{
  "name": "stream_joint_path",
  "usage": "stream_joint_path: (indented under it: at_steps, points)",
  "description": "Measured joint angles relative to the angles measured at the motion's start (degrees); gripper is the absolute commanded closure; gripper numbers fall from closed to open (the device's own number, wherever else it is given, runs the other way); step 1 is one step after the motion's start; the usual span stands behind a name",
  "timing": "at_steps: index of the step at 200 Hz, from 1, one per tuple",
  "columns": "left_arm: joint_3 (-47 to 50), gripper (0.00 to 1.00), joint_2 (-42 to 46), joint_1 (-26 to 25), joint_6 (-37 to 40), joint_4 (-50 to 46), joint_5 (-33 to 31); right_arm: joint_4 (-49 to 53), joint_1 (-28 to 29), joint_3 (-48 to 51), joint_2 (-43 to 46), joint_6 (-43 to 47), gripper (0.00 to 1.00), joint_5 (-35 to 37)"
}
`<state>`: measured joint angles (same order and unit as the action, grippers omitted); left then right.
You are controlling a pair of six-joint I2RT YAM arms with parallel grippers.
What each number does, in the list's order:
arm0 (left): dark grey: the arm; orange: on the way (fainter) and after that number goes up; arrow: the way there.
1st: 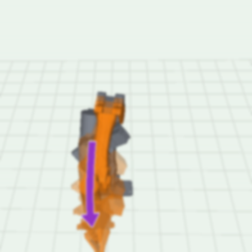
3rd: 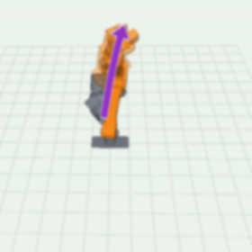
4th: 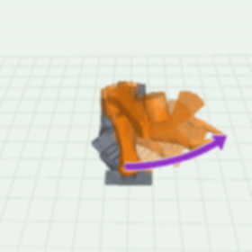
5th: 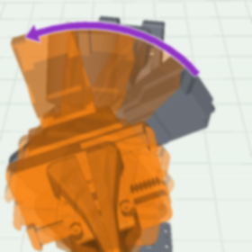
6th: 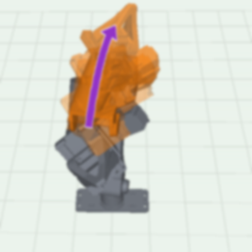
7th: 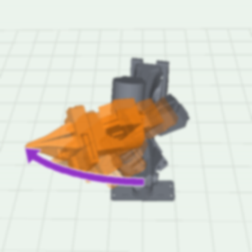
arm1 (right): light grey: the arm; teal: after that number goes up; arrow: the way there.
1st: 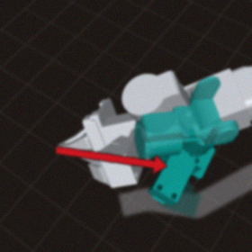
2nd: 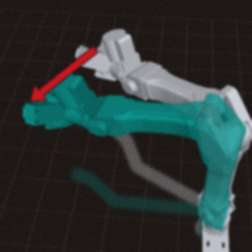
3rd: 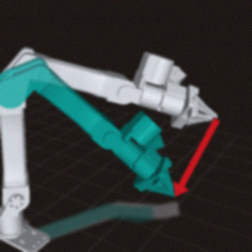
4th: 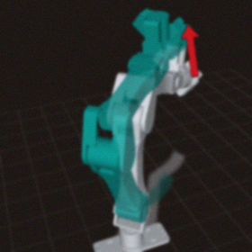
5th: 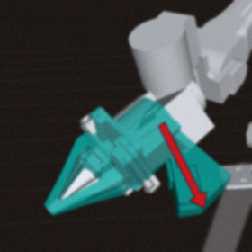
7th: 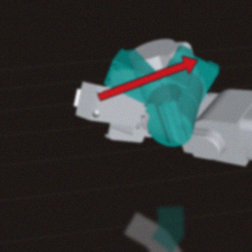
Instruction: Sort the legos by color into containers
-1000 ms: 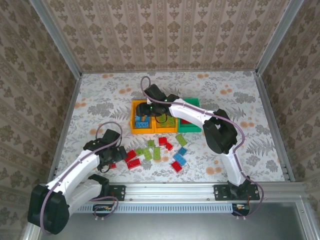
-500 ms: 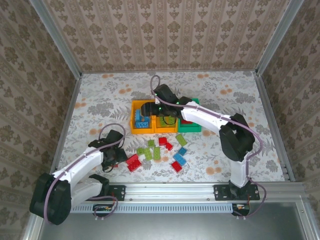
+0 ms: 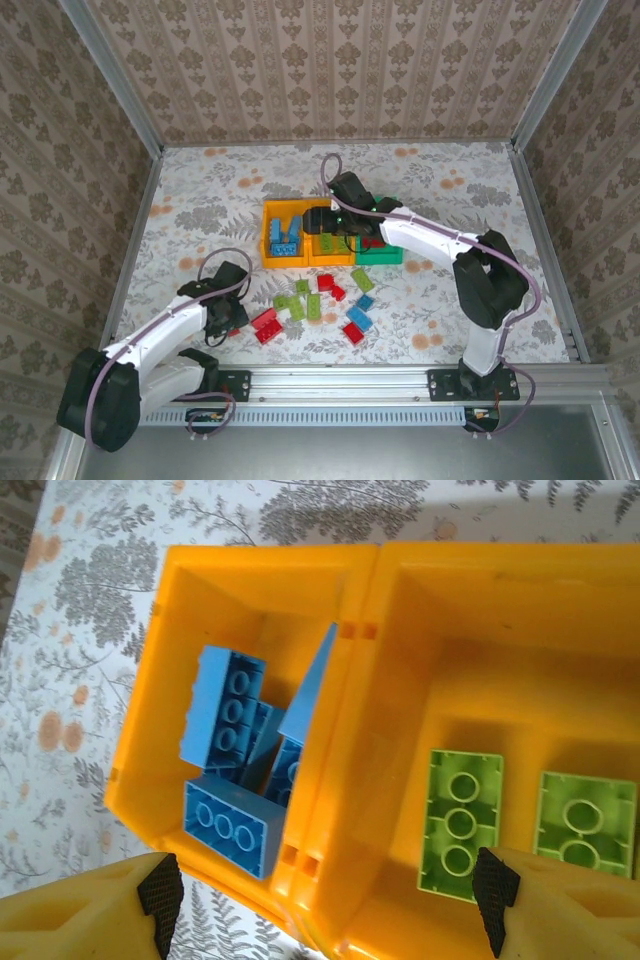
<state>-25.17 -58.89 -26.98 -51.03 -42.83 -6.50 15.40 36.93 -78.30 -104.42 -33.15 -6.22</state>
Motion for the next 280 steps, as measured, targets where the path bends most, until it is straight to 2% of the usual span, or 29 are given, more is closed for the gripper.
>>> stream_joint_path:
  at_steps: [67,107,134,177,214,280]
  points:
    - [-3.5,0.66,-1.5,-0.1,0.4,0.8,0.2,-0.3,-1.5,5.7,6.0,0.3,0.19,1.5]
    - [-12.8,0.65,-2.3,0.0,2.8,1.1,-0.5,-0.3,-4.4,13.0,14.6,0.9,0.18,4.3]
    - [-20.9,0.65,-6.2,-0.7,5.1,3.1,-0.2,-0.4,-8.2,19.2,21.1,1.3,0.16,7.0]
    - [-40.0,0.65,-22.3,-7.8,10.5,7.8,2.0,0.2,-14.0,30.8,30.7,1.1,0.15,10.3]
    - [-58.9,0.65,-38.3,-13.2,15.5,11.5,6.2,0.6,-14.5,38.6,35.9,-0.1,0.15,10.5]
    - [-86.2,0.64,-64.0,-15.7,18.9,13.4,18.7,1.5,-14.5,48.5,43.7,-4.2,0.16,10.5]
